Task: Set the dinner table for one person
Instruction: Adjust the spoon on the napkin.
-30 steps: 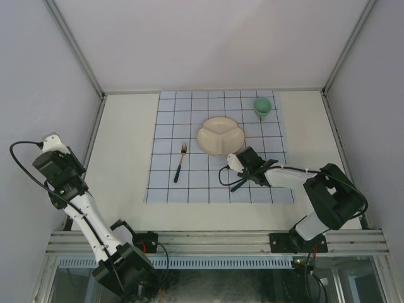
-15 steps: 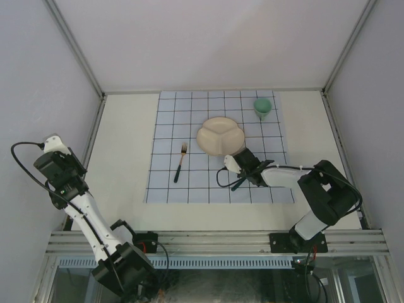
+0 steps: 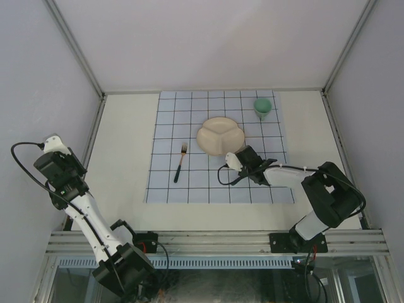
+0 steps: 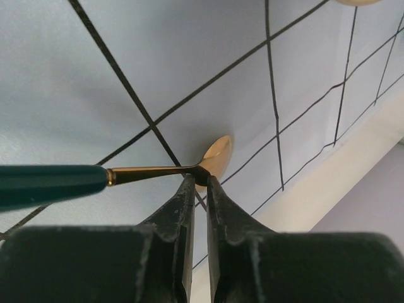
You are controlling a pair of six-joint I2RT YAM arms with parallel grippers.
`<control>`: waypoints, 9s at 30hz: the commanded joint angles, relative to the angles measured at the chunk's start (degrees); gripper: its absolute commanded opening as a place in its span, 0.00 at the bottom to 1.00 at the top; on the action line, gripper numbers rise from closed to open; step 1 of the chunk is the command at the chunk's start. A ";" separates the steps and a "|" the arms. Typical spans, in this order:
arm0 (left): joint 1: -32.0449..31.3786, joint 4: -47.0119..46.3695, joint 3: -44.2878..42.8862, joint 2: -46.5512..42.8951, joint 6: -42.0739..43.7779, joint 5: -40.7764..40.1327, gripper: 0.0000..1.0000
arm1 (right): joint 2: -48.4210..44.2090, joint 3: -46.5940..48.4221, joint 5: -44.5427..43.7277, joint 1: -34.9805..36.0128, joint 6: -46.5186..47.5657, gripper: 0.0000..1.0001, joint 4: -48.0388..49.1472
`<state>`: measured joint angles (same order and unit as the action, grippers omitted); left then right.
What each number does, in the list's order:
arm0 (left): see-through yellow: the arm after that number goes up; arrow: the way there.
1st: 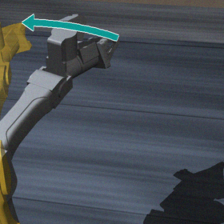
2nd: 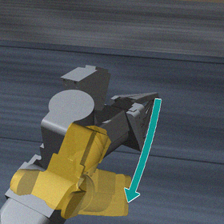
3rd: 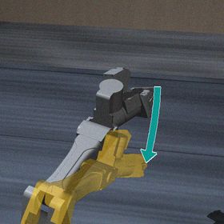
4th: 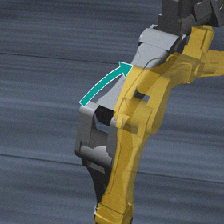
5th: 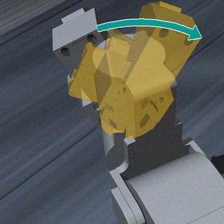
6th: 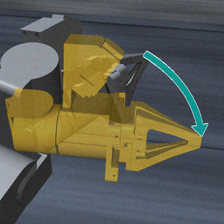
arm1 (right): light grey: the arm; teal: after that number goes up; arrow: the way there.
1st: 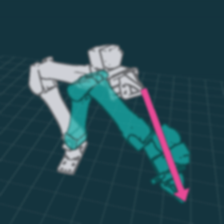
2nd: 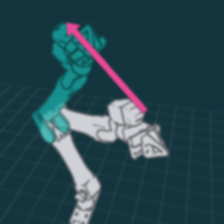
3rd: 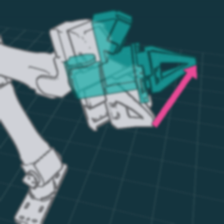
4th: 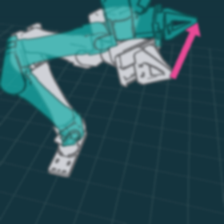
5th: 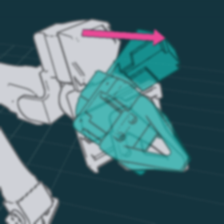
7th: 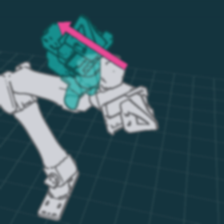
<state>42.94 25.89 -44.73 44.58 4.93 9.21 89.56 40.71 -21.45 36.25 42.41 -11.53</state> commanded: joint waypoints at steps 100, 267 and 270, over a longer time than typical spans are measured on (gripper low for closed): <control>24.04 -1.32 -3.21 8.82 4.43 11.99 0.40 | 18.32 29.60 27.84 -13.56 -5.01 0.17 -14.85; 10.45 -3.31 -11.67 16.16 4.67 -0.18 0.43 | 18.27 28.55 38.33 -12.07 -67.21 0.54 -38.05; 10.45 -3.45 -11.80 16.48 4.65 -0.16 0.43 | 17.91 28.55 37.70 -12.12 -67.24 0.37 -38.09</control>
<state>53.76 24.56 -52.40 60.77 9.21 9.34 107.44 67.85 17.23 24.34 -24.43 -50.61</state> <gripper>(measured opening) 0.429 0.465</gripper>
